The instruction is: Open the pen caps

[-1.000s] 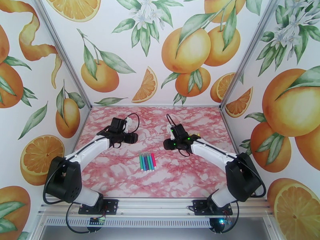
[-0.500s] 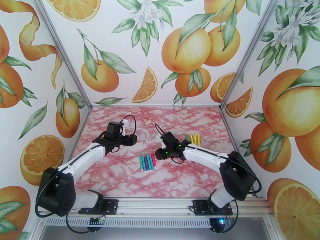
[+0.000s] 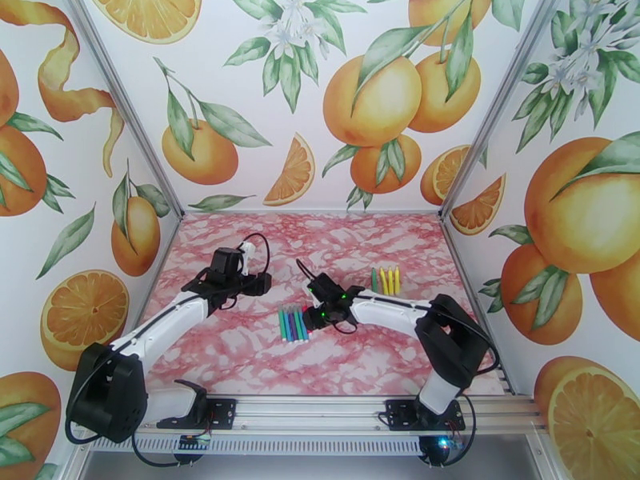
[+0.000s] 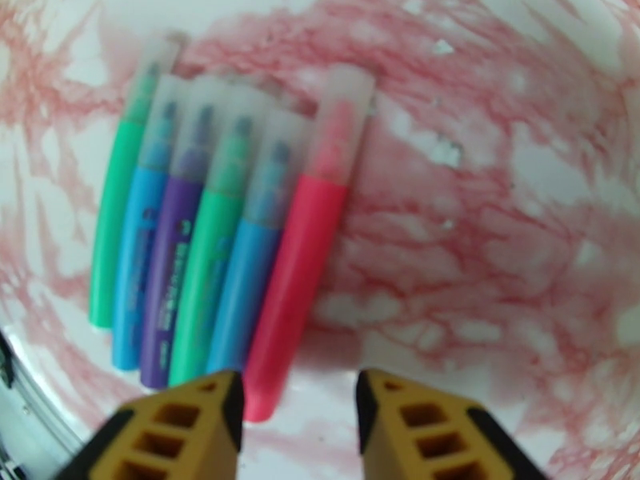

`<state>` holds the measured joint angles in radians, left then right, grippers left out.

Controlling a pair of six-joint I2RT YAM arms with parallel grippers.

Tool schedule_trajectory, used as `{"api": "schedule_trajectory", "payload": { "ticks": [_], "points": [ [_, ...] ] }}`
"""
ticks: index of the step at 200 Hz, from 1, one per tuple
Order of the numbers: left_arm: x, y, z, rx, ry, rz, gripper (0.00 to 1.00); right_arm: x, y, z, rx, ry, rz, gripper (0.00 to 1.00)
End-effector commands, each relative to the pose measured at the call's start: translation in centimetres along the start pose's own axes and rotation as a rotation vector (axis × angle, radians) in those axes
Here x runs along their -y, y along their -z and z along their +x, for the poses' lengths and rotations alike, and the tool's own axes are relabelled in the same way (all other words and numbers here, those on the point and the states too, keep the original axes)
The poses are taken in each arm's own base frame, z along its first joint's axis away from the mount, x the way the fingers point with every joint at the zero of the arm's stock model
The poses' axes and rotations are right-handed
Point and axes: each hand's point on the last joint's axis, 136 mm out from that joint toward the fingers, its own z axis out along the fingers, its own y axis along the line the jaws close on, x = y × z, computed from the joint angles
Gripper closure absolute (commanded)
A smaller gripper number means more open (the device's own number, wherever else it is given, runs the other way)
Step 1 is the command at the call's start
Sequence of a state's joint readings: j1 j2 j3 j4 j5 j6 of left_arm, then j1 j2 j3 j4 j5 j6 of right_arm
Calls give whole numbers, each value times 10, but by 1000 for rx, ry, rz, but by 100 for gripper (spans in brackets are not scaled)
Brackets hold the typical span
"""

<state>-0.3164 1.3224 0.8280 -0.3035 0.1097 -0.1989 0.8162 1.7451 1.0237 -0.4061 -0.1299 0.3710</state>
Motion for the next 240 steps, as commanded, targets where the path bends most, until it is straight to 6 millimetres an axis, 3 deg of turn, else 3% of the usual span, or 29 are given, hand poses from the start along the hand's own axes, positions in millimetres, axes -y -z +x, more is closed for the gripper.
{"api": "schedule_trajectory", "payload": {
  "ticks": [1, 102, 183, 240],
  "points": [
    [-2, 5, -4, 32, -11, -7, 19, -4, -3, -13, 32, -6, 15, 57],
    [-4, 9, -1, 36, -12, -16, 18, 5, -20, -9, -6, -10, 69, 60],
    [-7, 12, -2, 40, -17, -31, 18, 30, -18, -12, -9, -30, 238, 66],
    [-12, 16, -2, 42, -13, -57, 17, 36, -21, -12, -15, -21, 288, 69]
  ]
}}
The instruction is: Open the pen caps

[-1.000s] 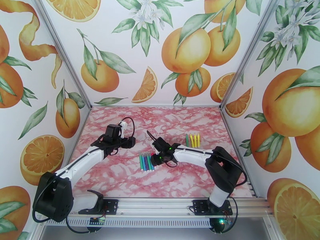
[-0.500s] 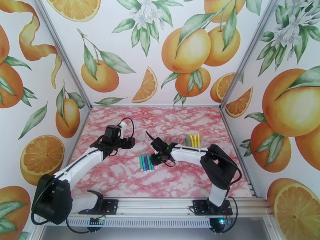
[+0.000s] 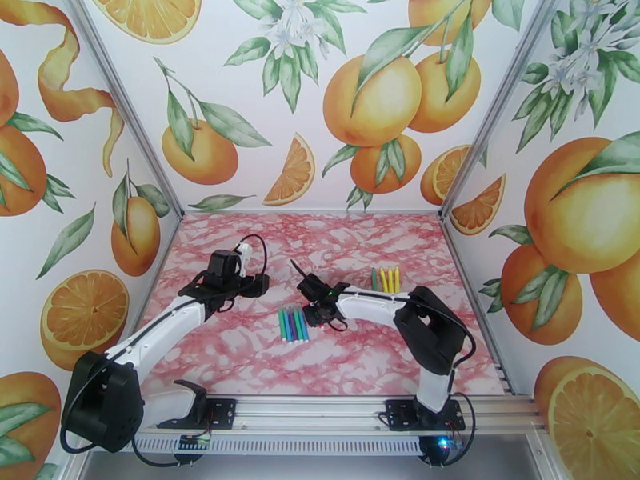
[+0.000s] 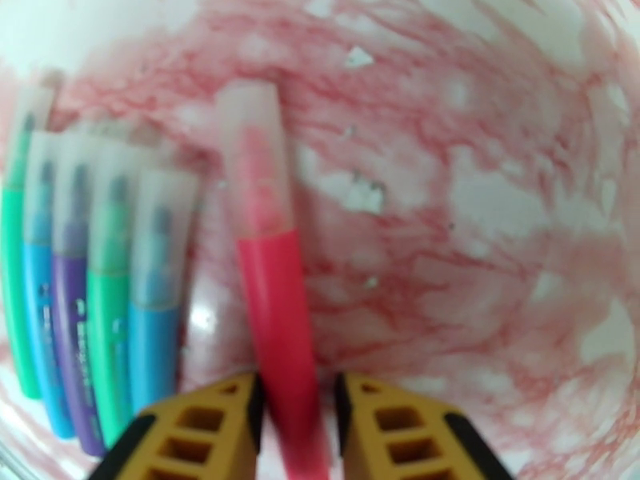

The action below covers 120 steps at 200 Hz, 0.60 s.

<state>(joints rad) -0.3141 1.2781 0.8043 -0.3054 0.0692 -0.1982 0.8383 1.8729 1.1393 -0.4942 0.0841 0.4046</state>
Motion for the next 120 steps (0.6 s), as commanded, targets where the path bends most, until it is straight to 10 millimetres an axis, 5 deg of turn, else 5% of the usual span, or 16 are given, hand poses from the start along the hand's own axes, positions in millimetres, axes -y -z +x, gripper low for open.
{"api": "schedule_trajectory", "payload": {
  "ticks": [1, 120],
  "points": [
    [-5, 7, -2, 15, -12, -21, 17, 6, -4, -2, 0, -6, 61, 69],
    [-13, 11, -3, 26, 5, -53, 17, 14, -13, 4, -27, 15, 129, 71]
  ]
}}
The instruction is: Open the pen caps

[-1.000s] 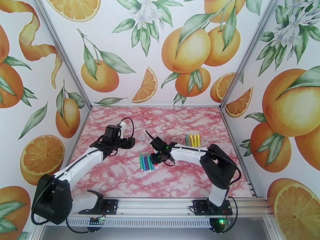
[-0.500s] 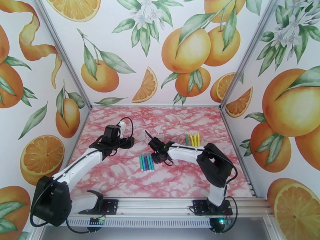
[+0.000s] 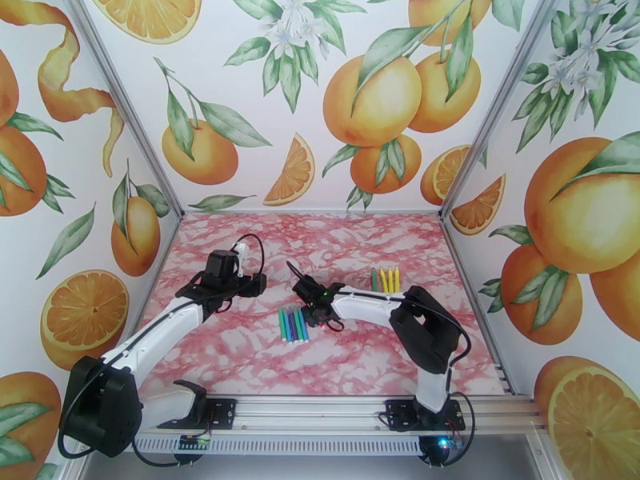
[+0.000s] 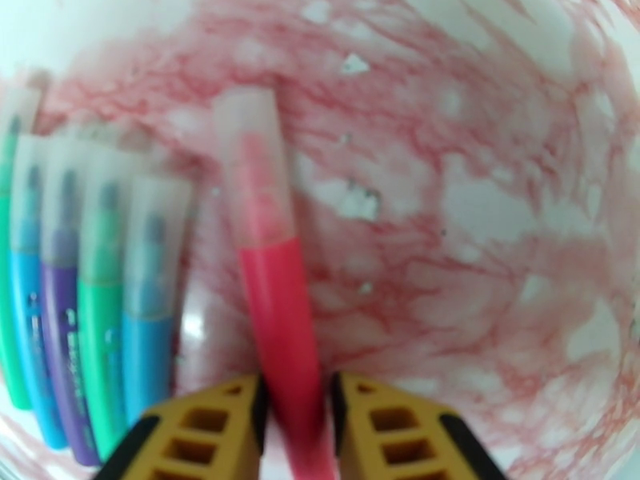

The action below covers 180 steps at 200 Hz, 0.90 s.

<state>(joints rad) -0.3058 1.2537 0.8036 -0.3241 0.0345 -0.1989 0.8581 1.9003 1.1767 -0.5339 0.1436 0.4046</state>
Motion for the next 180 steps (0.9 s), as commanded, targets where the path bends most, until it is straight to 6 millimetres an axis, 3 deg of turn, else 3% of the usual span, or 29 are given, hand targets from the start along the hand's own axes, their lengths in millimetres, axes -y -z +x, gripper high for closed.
{"api": "schedule_trajectory", "payload": {
  "ticks": [1, 88, 180],
  "points": [
    [-5, 5, -1, 12, -2, -14, 16, 11, -12, 6, -24, -6, 69, 71],
    [0, 1, -3, 11, 6, 15, 16, 4, 1, -9, 60, -17, 19, 79],
    [34, -8, -11, 9, 31, 208, 17, 0, 41, -32, 253, -12, -70, 83]
  ]
}}
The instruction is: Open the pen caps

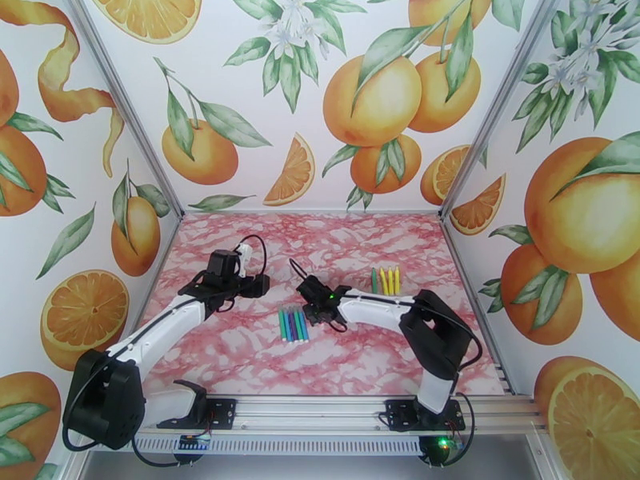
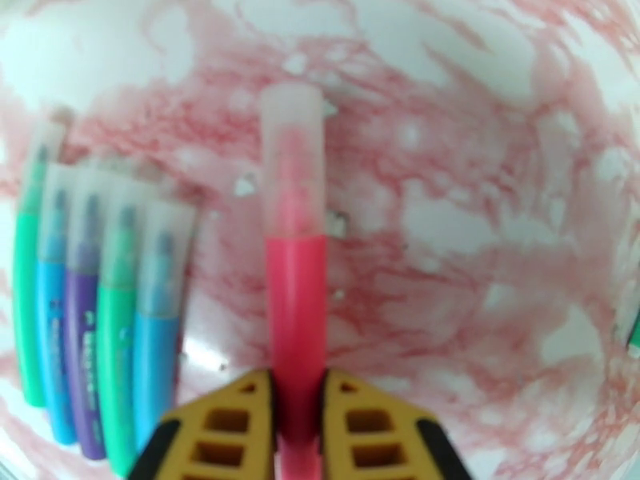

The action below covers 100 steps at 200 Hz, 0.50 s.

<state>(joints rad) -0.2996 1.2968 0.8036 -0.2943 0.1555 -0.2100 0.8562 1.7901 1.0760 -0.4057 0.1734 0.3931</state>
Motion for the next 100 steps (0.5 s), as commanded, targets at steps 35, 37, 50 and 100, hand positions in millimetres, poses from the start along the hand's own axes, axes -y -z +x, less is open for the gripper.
{"api": "schedule_trajectory", "payload": {
  "ticks": [35, 37, 50, 100],
  "points": [
    [37, 0, -27, 66, 37, 213, 17, -9, 34, -29, 197, 2, -100, 83],
    [38, 0, -27, 66, 38, 218, 17, -9, 35, -30, 201, 1, -103, 83],
    [44, -1, -31, 69, 42, 255, 17, -11, 41, -32, 231, 0, -128, 83],
    [72, -1, -44, 68, 56, 419, 18, -18, 60, -39, 319, 9, -194, 82]
  ]
}}
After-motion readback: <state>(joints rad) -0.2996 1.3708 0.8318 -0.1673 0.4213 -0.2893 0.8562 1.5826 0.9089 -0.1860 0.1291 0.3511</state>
